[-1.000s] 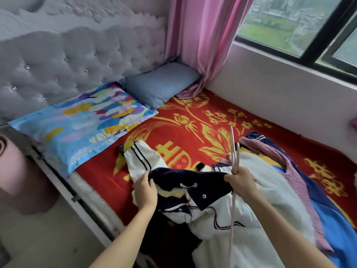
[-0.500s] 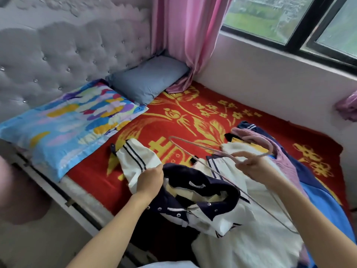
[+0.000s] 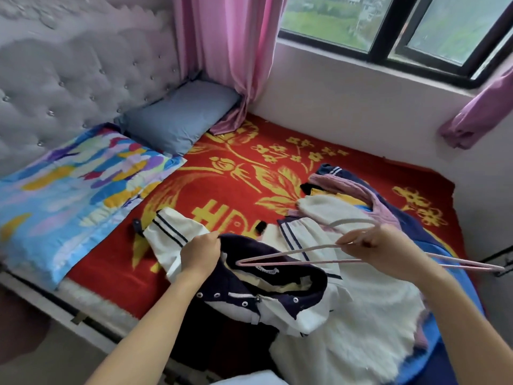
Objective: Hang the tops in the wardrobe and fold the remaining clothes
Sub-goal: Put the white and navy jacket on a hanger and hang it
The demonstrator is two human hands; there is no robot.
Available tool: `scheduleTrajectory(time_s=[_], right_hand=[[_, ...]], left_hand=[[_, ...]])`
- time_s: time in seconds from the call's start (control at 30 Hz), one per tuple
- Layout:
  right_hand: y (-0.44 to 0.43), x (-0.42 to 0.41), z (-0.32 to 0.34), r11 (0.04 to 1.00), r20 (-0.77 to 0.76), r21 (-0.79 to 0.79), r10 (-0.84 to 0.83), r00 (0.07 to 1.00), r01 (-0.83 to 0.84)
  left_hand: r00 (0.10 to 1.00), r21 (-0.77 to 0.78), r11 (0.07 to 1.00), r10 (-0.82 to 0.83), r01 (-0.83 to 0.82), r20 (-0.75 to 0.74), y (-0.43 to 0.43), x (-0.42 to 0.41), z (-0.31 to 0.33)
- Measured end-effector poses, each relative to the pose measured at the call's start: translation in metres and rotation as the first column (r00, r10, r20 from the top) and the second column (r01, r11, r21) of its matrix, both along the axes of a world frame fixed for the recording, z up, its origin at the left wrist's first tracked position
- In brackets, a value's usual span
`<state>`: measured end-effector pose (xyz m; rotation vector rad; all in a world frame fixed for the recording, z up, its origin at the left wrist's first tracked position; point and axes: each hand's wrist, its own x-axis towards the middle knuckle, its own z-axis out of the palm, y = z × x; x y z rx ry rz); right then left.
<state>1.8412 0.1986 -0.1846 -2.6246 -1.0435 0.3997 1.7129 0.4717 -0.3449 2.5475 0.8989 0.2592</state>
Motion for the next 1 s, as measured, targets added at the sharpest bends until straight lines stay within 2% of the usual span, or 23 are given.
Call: scheduleTrajectory(time_s=[0.07,0.13,0.27,0.37,0.47,0.57,0.63,0.7,0.73,0.8,0.9,1.0], right_hand=[[0.006,-0.005,-0.010,0.997,0.037,-0.073,0.014,0.999,-0.011],[0.016,-0.010,-0.025,0.999,0.057,-0.036,0.026,0.998,-0.024],[0.041,-0.029,-0.068,0.968,0.151,0.231,0.061,0.987,-0.095],[0.050,-0.038,-0.096,0.885,0.108,0.461,0.012,0.994,-0.061],[0.051,-0.033,-0.105,0.792,0.006,0.608,-0.063,0.998,0.047],[0.048,-0.021,-0.100,0.759,-0.068,0.641,-0.092,0.993,0.114],[0.048,-0.018,-0.097,0.737,-0.080,0.665,-0.088,0.993,0.119],[0.047,-0.016,-0.098,0.725,-0.080,0.678,-0.090,0.993,0.120],[0.048,-0.017,-0.099,0.718,-0.080,0.686,-0.087,0.993,0.118],[0.045,-0.016,-0.101,0.702,-0.089,0.701,-0.085,0.992,0.123],[0.040,-0.010,-0.100,0.686,-0.107,0.714,-0.096,0.990,0.144],[0.034,-0.002,-0.096,0.669,-0.222,0.700,-0.129,0.966,0.250]], left_hand=[[1.000,0.025,1.000,-0.012,0.011,0.025,-0.004,0.004,0.006],[0.995,0.091,0.993,-0.078,0.073,0.055,-0.017,0.006,0.015],[0.932,0.278,0.929,-0.303,0.244,0.196,-0.061,0.008,0.045],[0.893,0.393,0.871,-0.398,0.296,0.210,-0.079,0.013,0.065],[0.917,0.303,0.888,-0.389,0.347,0.088,-0.062,0.021,0.068],[0.835,0.260,0.795,-0.537,0.549,-0.120,-0.029,0.026,0.072],[0.778,0.091,0.773,-0.622,0.628,-0.088,-0.012,0.024,0.070],[0.740,-0.165,0.725,-0.670,0.669,0.058,-0.002,0.024,0.066],[0.738,-0.232,0.708,-0.670,0.667,0.078,0.003,0.024,0.065],[0.760,-0.311,0.717,-0.649,0.624,0.026,0.012,0.026,0.070],[0.782,-0.322,0.744,-0.623,0.585,-0.016,0.017,0.034,0.077],[0.783,-0.154,0.771,-0.621,0.618,0.037,0.004,0.041,0.074]])
